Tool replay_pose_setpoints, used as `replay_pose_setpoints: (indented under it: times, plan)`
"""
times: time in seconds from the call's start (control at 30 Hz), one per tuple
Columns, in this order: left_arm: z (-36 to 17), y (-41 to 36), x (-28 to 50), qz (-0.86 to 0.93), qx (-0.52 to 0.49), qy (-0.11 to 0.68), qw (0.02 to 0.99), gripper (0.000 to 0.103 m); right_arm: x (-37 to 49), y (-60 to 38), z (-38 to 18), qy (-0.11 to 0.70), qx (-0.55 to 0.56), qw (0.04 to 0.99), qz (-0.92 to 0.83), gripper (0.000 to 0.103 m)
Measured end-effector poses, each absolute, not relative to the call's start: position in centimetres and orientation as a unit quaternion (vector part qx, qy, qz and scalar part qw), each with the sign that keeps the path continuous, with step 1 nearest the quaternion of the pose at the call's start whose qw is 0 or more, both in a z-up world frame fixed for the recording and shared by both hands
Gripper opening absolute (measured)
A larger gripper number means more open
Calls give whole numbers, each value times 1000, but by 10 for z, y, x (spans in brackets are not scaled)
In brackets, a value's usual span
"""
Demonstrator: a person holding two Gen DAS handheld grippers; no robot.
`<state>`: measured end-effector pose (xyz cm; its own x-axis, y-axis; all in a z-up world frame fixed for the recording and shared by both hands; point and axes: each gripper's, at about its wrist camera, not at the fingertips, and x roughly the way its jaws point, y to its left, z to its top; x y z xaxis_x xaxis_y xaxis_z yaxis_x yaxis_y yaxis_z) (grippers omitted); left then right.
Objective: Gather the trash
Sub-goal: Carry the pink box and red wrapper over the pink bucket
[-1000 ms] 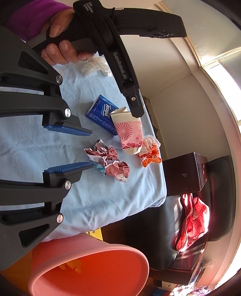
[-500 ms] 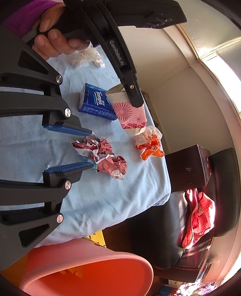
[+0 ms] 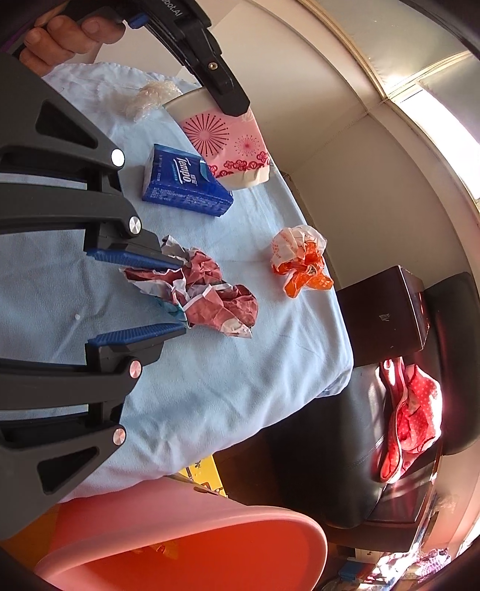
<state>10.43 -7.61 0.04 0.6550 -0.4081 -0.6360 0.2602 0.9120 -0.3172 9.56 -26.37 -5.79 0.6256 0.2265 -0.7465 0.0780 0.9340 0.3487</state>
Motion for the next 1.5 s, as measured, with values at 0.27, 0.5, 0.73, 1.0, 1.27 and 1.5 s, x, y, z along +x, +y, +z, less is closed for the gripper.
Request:
replay_pose_setpoints:
  times: [0.27, 0.5, 0.73, 1.0, 1.27, 1.5]
  plan:
    - [8, -76, 79, -185, -100, 365, 907, 8, 73, -273, -47, 417, 175, 890, 50, 12]
    - [18, -86, 61, -194, -103, 359, 907, 8, 41, -279, -23, 389, 158, 906, 52, 12]
    - [27, -115, 43, -219, -96, 352, 905, 8, 9, -309, -1, 358, 164, 919, 25, 12]
    - [30, -169, 30, -263, -75, 353, 895, 8, -20, -359, 2, 342, 188, 920, -26, 12]
    - [30, -230, 27, -312, -52, 354, 880, 8, -43, -405, -4, 340, 193, 917, -78, 12]
    - [22, -279, 25, -348, -29, 364, 863, 8, -52, -428, -11, 345, 196, 912, -104, 12]
